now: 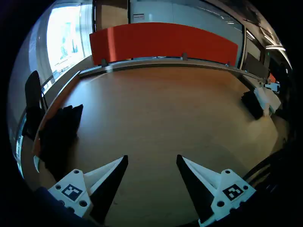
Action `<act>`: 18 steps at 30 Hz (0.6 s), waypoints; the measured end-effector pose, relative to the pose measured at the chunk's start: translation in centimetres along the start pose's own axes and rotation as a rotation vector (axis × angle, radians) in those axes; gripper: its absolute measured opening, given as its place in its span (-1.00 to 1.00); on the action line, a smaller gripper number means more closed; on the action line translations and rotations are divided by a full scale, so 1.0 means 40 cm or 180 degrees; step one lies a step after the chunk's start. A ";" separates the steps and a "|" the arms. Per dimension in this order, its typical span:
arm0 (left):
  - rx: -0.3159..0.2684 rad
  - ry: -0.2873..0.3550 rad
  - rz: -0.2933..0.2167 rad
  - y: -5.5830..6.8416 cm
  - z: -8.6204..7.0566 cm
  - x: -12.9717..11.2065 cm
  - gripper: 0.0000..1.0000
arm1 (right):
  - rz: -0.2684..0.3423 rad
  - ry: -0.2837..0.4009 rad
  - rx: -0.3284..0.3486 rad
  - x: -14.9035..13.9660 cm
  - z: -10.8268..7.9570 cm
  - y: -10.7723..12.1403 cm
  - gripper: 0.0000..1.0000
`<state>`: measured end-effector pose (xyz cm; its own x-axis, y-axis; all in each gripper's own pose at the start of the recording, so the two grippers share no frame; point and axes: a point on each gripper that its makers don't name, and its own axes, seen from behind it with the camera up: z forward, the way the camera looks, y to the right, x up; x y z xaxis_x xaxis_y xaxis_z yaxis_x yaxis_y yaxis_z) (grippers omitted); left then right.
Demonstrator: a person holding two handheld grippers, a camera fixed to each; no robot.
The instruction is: Fold towel
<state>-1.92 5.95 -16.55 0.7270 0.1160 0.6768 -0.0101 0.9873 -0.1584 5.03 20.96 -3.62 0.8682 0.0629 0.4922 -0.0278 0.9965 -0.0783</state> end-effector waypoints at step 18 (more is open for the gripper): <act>0.0078 0.0259 -0.0013 -0.035 0.002 0.068 0.90 | -0.0158 0.0668 -0.0237 0.128 -0.054 -0.087 0.81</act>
<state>0.02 4.90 -14.43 0.7805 0.1038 0.6165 -0.0231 0.9902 -0.1374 10.65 17.69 -2.68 0.9518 -0.0066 0.3065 0.0475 0.9909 -0.1260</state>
